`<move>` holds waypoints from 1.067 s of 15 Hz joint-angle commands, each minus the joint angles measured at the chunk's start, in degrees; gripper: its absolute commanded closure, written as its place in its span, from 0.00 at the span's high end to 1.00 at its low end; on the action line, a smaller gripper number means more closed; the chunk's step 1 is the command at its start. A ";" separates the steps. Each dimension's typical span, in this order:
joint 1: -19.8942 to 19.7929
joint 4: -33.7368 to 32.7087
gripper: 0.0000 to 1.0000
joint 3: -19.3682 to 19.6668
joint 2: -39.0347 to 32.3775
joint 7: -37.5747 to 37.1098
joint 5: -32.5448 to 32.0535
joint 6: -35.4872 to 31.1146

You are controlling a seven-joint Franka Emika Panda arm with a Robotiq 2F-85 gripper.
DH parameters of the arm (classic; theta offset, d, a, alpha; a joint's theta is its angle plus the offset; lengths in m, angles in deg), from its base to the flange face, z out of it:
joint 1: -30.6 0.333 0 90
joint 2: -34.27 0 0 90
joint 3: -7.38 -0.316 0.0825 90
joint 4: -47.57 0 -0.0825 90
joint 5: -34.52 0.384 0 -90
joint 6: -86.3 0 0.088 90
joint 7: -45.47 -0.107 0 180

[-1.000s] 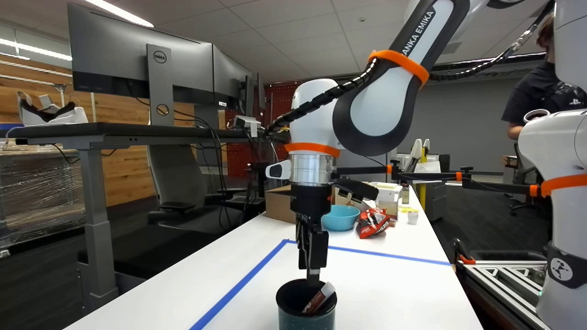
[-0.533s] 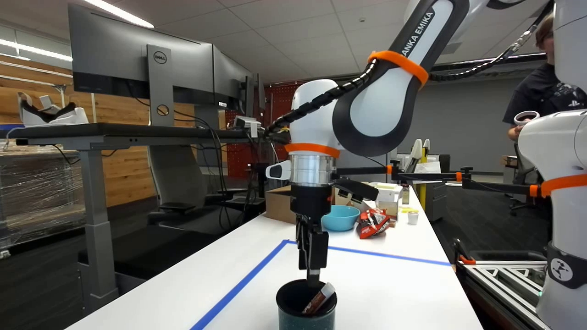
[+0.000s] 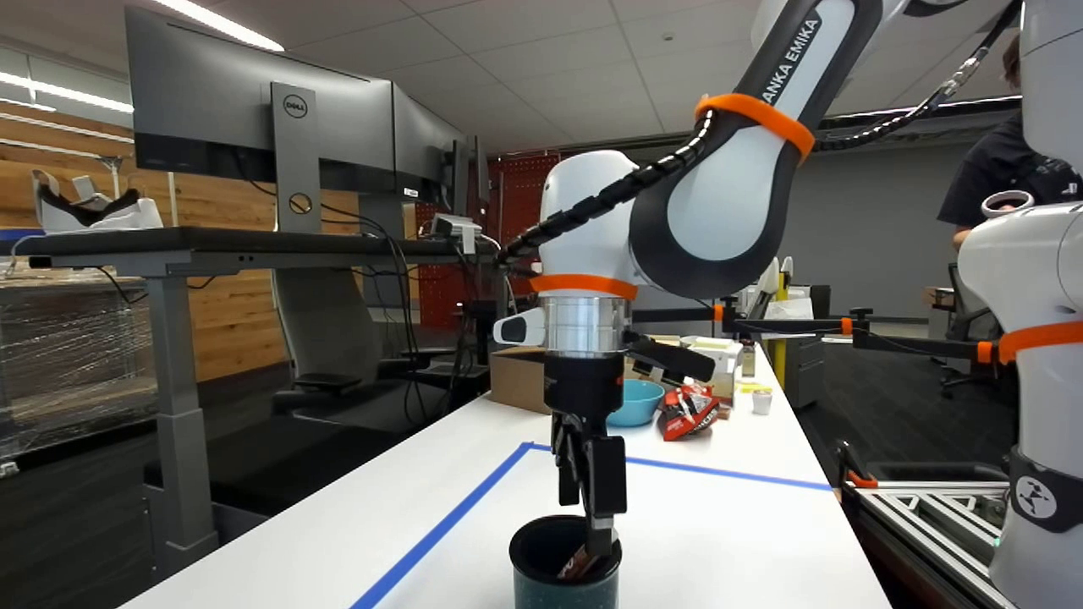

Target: Remove the marker from the cup and put it on the table inside the border

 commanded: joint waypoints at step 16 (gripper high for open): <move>0.01 1.75 0.70 -2.51 2.17 -12.29 -7.78 -1.18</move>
